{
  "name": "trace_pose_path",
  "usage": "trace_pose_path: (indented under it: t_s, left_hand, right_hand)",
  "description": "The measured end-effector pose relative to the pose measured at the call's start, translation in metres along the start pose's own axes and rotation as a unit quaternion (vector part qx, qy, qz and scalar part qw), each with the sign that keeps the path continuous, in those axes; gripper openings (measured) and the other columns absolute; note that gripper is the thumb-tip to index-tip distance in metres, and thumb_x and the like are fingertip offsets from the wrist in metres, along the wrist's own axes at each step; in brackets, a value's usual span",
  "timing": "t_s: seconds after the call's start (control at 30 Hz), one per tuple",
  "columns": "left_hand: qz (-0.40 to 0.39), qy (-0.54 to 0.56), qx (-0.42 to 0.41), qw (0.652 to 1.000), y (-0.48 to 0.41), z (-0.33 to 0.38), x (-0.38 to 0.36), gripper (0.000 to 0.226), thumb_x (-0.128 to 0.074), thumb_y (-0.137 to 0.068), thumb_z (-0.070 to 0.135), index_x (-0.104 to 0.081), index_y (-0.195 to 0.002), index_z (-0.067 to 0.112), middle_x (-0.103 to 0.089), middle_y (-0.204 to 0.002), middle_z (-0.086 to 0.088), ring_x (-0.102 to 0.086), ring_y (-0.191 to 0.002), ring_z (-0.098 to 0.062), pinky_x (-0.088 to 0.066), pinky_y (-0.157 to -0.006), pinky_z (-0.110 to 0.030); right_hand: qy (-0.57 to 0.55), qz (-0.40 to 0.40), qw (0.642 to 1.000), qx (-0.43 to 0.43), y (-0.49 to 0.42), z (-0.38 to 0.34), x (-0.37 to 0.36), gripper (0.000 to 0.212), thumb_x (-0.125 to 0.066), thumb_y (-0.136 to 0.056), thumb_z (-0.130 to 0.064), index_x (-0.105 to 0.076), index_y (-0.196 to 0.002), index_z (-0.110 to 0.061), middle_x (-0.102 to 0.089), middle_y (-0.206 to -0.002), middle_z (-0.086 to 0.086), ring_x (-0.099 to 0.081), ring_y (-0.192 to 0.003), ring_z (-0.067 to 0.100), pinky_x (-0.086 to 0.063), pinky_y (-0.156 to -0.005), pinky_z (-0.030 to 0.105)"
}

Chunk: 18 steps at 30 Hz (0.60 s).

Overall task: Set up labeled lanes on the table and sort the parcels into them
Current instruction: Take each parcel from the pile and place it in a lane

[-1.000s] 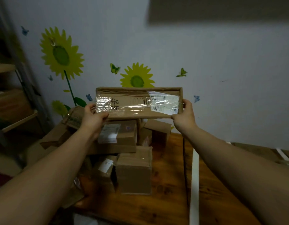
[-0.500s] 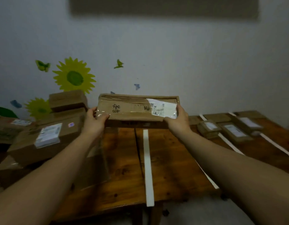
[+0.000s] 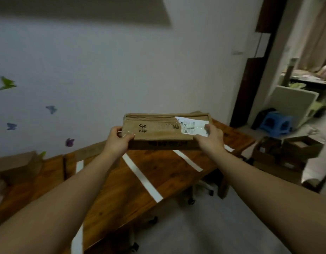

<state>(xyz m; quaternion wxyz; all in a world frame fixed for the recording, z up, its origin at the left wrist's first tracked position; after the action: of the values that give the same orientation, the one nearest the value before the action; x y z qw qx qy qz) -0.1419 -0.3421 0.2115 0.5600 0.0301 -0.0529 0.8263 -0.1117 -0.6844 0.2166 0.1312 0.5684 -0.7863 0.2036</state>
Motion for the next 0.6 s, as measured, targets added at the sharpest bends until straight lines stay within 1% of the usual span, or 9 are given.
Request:
trace_pose_path:
  t_s: [0.03,0.1,0.13,0.23,0.27,0.37,0.5,0.6]
  left_hand:
    - [-0.012,0.006,0.006,1.0,-0.003,0.0,-0.031,0.044,-0.063,-0.087,0.015,-0.041,-0.125,0.019,-0.051,-0.108,-0.001,-0.059,-0.096,-0.021,-0.057,-0.077,-0.036]
    - [-0.029,0.014,0.017,0.999,-0.008,-0.001,-0.088,0.044,-0.066,-0.084,0.012,-0.041,-0.119,0.02,-0.049,-0.102,0.002,-0.058,-0.096,-0.022,-0.056,-0.079,-0.038]
    - [-0.035,0.021,0.022,0.999,-0.01,-0.001,-0.114,0.044,-0.067,-0.083,0.01,-0.04,-0.116,0.021,-0.048,-0.101,0.003,-0.057,-0.095,-0.022,-0.056,-0.078,-0.038]
    - [-0.06,0.028,0.034,0.997,-0.017,0.004,-0.18,0.045,-0.067,-0.082,0.006,-0.039,-0.113,0.022,-0.046,-0.101,0.002,-0.056,-0.09,-0.019,-0.054,-0.062,-0.027]
    - [-0.066,0.021,0.035,0.997,-0.021,0.007,-0.197,0.045,-0.068,-0.081,0.005,-0.039,-0.111,0.021,-0.047,-0.101,0.0,-0.056,-0.088,-0.019,-0.052,-0.059,-0.025]
    - [-0.076,0.018,0.035,0.996,-0.039,0.015,-0.24,0.044,-0.068,-0.08,0.002,-0.04,-0.109,0.019,-0.047,-0.103,-0.003,-0.056,-0.089,-0.02,-0.052,-0.06,-0.026]
    - [-0.092,0.006,0.028,0.995,-0.074,0.018,-0.286,0.043,-0.067,-0.08,0.001,-0.04,-0.11,0.018,-0.047,-0.103,-0.005,-0.058,-0.088,-0.022,-0.051,-0.051,-0.02]
    - [-0.097,0.012,0.035,0.995,-0.108,0.009,-0.316,0.043,-0.066,-0.081,0.001,-0.039,-0.111,0.019,-0.046,-0.106,-0.005,-0.058,-0.089,-0.021,-0.052,-0.054,-0.021]
  right_hand:
    - [0.014,0.0,1.0,0.003,-0.013,0.013,0.021,0.068,-0.069,-0.082,-0.035,-0.038,-0.141,-0.025,-0.025,-0.145,0.002,-0.038,-0.127,0.026,-0.037,-0.095,0.029]
    - [0.051,-0.007,0.999,0.012,-0.037,0.035,0.061,0.075,-0.07,-0.079,-0.044,-0.035,-0.143,-0.025,-0.021,-0.147,0.003,-0.029,-0.133,0.029,-0.032,-0.109,0.04]
    - [0.07,-0.011,0.997,0.021,-0.048,0.044,0.079,0.079,-0.07,-0.078,-0.048,-0.033,-0.143,-0.025,-0.019,-0.148,0.005,-0.026,-0.134,0.03,-0.029,-0.112,0.044]
    - [0.114,-0.007,0.993,0.038,-0.08,0.065,0.123,0.085,-0.071,-0.075,-0.053,-0.032,-0.144,-0.024,-0.015,-0.151,0.007,-0.021,-0.136,0.032,-0.024,-0.112,0.045]
    - [0.12,-0.006,0.992,0.037,-0.09,0.071,0.134,0.085,-0.072,-0.074,-0.052,-0.032,-0.144,-0.024,-0.013,-0.152,0.007,-0.02,-0.137,0.032,-0.024,-0.113,0.045]
    - [0.119,0.001,0.992,0.031,-0.122,0.09,0.154,0.084,-0.073,-0.075,-0.048,-0.031,-0.144,-0.025,-0.012,-0.153,0.005,-0.019,-0.138,0.032,-0.026,-0.113,0.049]
    - [0.121,0.022,0.992,0.019,-0.167,0.114,0.16,0.082,-0.073,-0.076,-0.046,-0.032,-0.144,-0.025,-0.013,-0.153,0.006,-0.021,-0.138,0.031,-0.027,-0.113,0.049]
    - [0.138,0.018,0.99,0.015,-0.21,0.129,0.15,0.081,-0.073,-0.077,-0.045,-0.031,-0.144,-0.026,-0.014,-0.153,0.006,-0.021,-0.138,0.031,-0.028,-0.112,0.05]
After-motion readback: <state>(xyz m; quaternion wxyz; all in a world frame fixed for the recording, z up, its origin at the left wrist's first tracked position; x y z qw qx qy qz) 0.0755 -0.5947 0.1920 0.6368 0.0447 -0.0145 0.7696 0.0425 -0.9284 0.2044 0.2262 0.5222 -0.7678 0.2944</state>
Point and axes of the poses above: each hand's wrist, its own y-axis away from the middle knuckle, its own x-axis out of the back of the hand, z = x × y, the point moved 9 cm from there along -y, towards the middle knuckle
